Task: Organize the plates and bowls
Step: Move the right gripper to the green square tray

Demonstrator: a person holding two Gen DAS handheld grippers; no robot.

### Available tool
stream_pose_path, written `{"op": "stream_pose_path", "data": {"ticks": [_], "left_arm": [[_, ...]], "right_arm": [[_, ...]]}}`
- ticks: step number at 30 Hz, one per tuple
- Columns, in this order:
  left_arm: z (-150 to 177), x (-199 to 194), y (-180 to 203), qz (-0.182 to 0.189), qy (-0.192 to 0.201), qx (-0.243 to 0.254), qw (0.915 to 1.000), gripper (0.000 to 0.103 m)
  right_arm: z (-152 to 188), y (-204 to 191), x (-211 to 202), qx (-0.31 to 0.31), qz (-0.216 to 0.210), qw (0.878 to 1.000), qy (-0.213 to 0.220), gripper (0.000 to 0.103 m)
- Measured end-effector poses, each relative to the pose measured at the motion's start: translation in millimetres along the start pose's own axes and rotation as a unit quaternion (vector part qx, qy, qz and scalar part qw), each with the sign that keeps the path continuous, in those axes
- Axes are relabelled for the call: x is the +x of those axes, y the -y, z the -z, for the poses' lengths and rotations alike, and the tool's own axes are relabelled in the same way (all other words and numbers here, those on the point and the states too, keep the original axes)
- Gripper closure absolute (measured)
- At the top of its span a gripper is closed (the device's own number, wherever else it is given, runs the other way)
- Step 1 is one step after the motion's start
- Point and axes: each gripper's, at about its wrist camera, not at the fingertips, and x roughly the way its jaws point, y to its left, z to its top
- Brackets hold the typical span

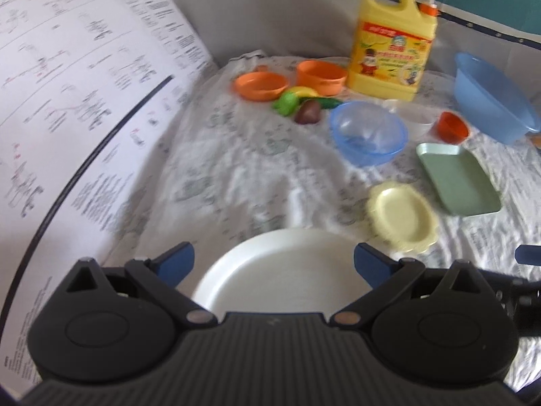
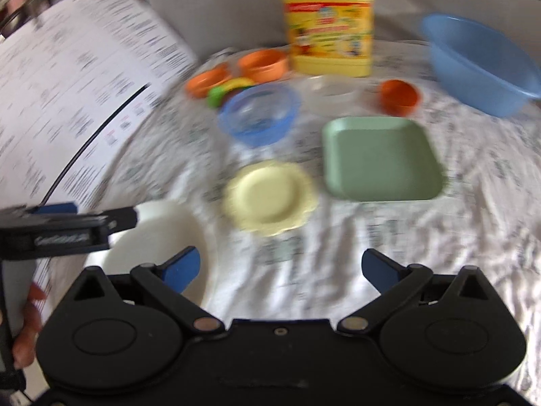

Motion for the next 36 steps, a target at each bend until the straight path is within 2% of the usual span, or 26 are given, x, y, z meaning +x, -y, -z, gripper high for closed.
{"op": "stream_pose_path", "data": {"ticks": [7, 11, 14, 16, 20, 21, 22, 26, 29, 30, 31, 36], "left_arm": [[-21, 7, 56, 0.035, 0.007, 0.035, 0.9987, 0.0], [-31, 16, 91, 0.056, 0.008, 0.065, 0.9962, 0.0], [-38, 25, 117, 0.065, 0.008, 0.09, 0.9938, 0.0], [-43, 31, 130, 0.069, 0.007, 0.1, 0.9925, 0.0], [-53, 43, 152, 0.078, 0.003, 0.114, 0.9905, 0.0], [-55, 46, 157, 0.078, 0.003, 0.117, 0.99, 0.0], [-57, 50, 162, 0.079, 0.002, 0.12, 0.9895, 0.0], [-63, 65, 179, 0.082, -0.006, 0.128, 0.9883, 0.0], [-67, 77, 191, 0.088, -0.016, 0.13, 0.9874, 0.0], [-68, 81, 196, 0.09, -0.018, 0.134, 0.9867, 0.0], [-68, 84, 200, 0.09, -0.019, 0.138, 0.9861, 0.0], [-72, 101, 217, 0.089, -0.022, 0.151, 0.9844, 0.0]], "right_arm": [[-9, 73, -3, 0.097, 0.047, 0.994, 0.023, 0.0], [-10, 116, 3, 0.157, 0.053, 0.986, 0.037, 0.0], [-16, 139, 12, 0.177, 0.05, 0.982, 0.042, 0.009], [-21, 151, 17, 0.183, 0.046, 0.981, 0.051, 0.021], [-37, 163, 32, 0.184, 0.05, 0.979, 0.068, 0.037], [-41, 165, 36, 0.184, 0.05, 0.979, 0.069, 0.045], [-46, 168, 43, 0.184, 0.049, 0.98, 0.067, 0.051], [-54, 171, 65, 0.175, 0.044, 0.982, 0.059, 0.066], [-55, 172, 79, 0.169, 0.041, 0.984, 0.045, 0.081], [-54, 173, 81, 0.168, 0.041, 0.984, 0.04, 0.089], [-51, 174, 84, 0.168, 0.04, 0.984, 0.034, 0.092], [-36, 182, 77, 0.175, 0.033, 0.984, 0.026, 0.093]]}}
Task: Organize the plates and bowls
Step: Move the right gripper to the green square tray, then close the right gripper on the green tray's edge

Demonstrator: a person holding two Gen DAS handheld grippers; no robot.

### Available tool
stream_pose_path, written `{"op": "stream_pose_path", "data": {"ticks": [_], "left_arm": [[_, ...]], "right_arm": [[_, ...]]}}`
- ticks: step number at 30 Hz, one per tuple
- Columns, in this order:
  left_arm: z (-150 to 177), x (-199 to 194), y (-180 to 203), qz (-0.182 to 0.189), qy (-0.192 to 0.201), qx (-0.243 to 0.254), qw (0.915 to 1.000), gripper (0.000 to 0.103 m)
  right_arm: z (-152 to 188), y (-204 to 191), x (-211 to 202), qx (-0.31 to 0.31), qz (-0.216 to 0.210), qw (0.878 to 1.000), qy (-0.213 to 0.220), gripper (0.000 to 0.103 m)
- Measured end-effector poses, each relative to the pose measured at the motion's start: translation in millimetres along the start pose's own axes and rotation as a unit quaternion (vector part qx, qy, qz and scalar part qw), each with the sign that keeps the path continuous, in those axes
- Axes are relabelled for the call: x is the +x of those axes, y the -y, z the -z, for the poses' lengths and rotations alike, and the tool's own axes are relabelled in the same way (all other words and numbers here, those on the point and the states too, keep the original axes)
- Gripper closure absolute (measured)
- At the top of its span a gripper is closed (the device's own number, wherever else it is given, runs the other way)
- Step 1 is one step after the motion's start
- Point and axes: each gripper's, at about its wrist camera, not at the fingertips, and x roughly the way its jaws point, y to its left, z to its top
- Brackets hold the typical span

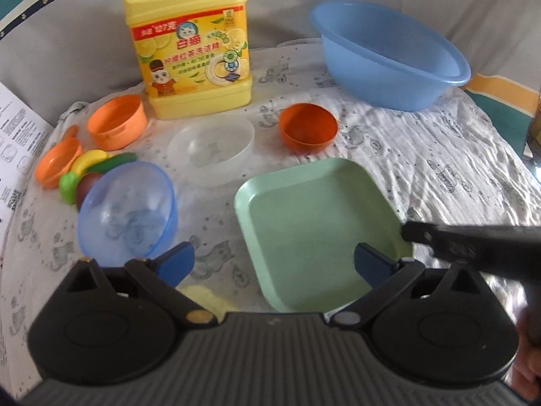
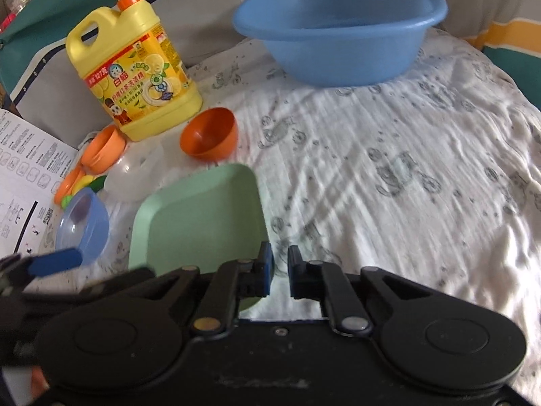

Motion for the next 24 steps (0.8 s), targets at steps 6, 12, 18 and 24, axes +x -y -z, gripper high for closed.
{"op": "stream_pose_path", "data": {"ticks": [6, 12, 18, 24], "left_arm": [[-4, 22, 5, 0.01, -0.009, -0.002, 0.9999, 0.007], [-5, 41, 14, 0.02, -0.023, 0.011, 0.9995, 0.024], [-4, 52, 11, 0.02, -0.034, 0.011, 0.9991, 0.03], [-3, 55, 12, 0.033, -0.031, 0.012, 0.9989, 0.041]], "right_arm": [[5, 22, -12, 0.017, 0.001, 1.0, -0.005, 0.093], [-2, 24, -9, 0.021, -0.009, 1.0, -0.008, 0.086], [-4, 19, 2, 0.017, -0.004, 1.0, 0.01, 0.078], [2, 9, 5, -0.015, -0.009, 1.0, 0.023, 0.064]]}}
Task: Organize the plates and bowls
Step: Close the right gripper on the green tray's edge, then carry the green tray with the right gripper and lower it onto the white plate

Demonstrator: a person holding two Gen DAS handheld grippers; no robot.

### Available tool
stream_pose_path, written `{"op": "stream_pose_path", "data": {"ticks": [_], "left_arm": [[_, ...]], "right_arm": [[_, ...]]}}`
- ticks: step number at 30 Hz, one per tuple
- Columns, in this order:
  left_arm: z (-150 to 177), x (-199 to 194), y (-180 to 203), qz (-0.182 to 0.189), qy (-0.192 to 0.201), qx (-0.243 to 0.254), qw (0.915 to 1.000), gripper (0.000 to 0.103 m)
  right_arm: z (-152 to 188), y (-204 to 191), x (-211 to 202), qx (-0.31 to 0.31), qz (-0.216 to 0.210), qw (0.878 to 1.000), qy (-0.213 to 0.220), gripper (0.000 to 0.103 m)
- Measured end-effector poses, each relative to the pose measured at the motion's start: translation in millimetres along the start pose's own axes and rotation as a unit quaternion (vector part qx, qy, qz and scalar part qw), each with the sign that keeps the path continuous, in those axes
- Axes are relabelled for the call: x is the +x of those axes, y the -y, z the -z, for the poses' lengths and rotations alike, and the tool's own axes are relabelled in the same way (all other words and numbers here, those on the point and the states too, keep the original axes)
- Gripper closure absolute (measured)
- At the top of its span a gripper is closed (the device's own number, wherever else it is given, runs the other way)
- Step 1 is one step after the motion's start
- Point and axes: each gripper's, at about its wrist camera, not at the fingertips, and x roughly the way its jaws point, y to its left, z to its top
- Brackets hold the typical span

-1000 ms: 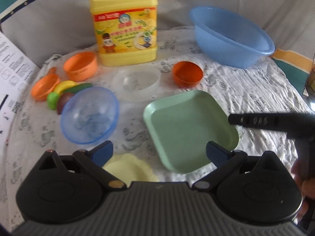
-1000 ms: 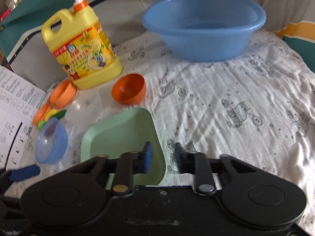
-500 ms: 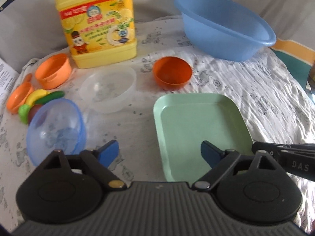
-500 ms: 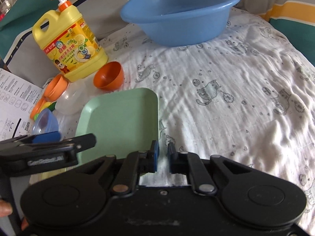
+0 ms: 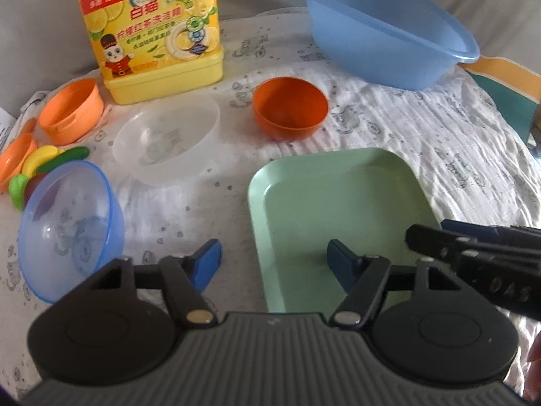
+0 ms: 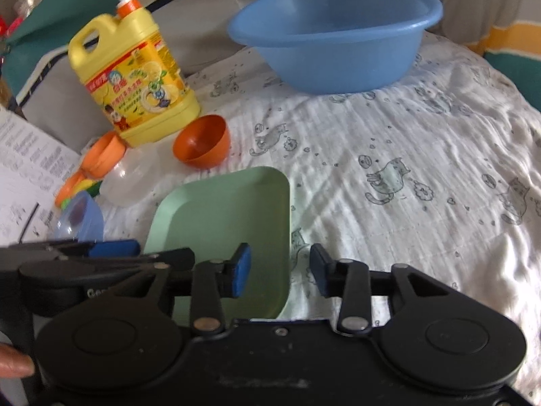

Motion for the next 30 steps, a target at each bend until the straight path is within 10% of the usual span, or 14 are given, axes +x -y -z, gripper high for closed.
{"op": "stream_pose_path", "data": {"ticks": [3, 30], "left_arm": [[-1, -2, 4, 0.013, 0.004, 0.005, 0.9999, 0.059], [27, -81, 2, -0.001, 0.017, -0.003, 0.9998, 0.062]], "right_arm": [[-3, -9, 2, -0.012, 0.023, 1.0, -0.009, 0.064], [11, -39, -62, -0.009, 0.015, 1.0, -0.012, 0.079]]}}
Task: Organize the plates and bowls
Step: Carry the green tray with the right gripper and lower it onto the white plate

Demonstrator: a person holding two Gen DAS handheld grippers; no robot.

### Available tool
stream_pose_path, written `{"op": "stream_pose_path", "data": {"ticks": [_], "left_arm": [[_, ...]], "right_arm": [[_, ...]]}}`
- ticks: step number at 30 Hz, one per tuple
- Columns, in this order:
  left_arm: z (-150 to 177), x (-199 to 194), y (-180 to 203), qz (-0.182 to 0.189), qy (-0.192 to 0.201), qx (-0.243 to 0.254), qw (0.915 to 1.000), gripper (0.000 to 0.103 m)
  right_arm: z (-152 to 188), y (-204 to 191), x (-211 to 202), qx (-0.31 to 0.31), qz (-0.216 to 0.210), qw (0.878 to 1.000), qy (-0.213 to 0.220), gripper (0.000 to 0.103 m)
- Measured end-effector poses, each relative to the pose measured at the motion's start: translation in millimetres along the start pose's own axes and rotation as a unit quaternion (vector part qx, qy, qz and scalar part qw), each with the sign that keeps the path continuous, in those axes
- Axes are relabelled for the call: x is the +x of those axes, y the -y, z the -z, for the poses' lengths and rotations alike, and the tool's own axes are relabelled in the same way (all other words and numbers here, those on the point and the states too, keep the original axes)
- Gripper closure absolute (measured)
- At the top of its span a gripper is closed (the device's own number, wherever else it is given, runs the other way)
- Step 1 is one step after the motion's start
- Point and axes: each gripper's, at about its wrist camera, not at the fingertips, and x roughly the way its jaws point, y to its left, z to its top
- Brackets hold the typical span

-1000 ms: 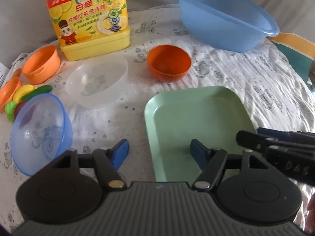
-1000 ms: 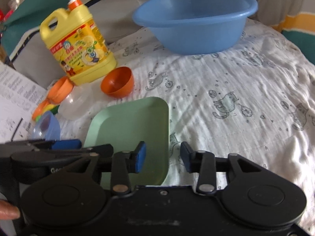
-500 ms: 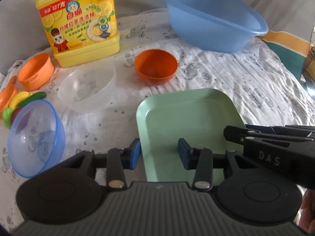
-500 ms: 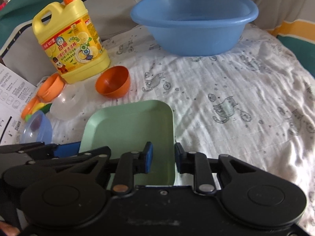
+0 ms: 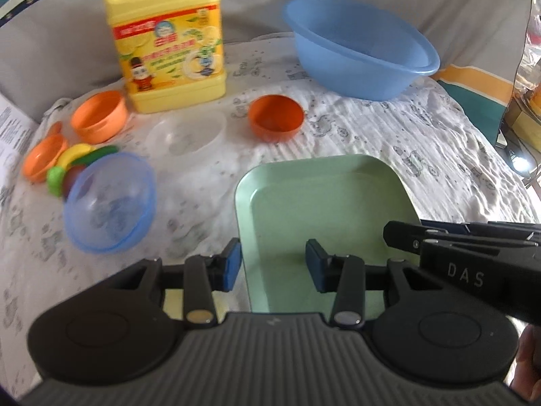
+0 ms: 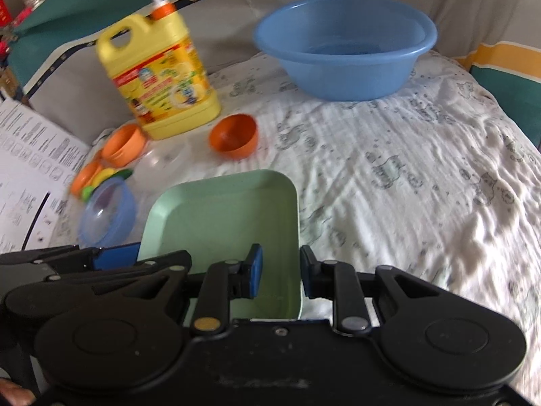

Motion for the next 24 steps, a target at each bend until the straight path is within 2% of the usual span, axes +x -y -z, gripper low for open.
{"op": "stream_pose_path", "data": {"ticks": [12, 24], "left_arm": [[46, -75, -64, -0.03, 0.017, -0.065, 0.9973, 0.063], [100, -131, -148, -0.065, 0.034, -0.13, 0.9888, 0.063]], "right_arm": [[24, -72, -37, -0.056, -0.048, 0.997, -0.032, 0.079], [62, -180, -50, -0.143, -0.096, 0.982, -0.081, 0.079]]}}
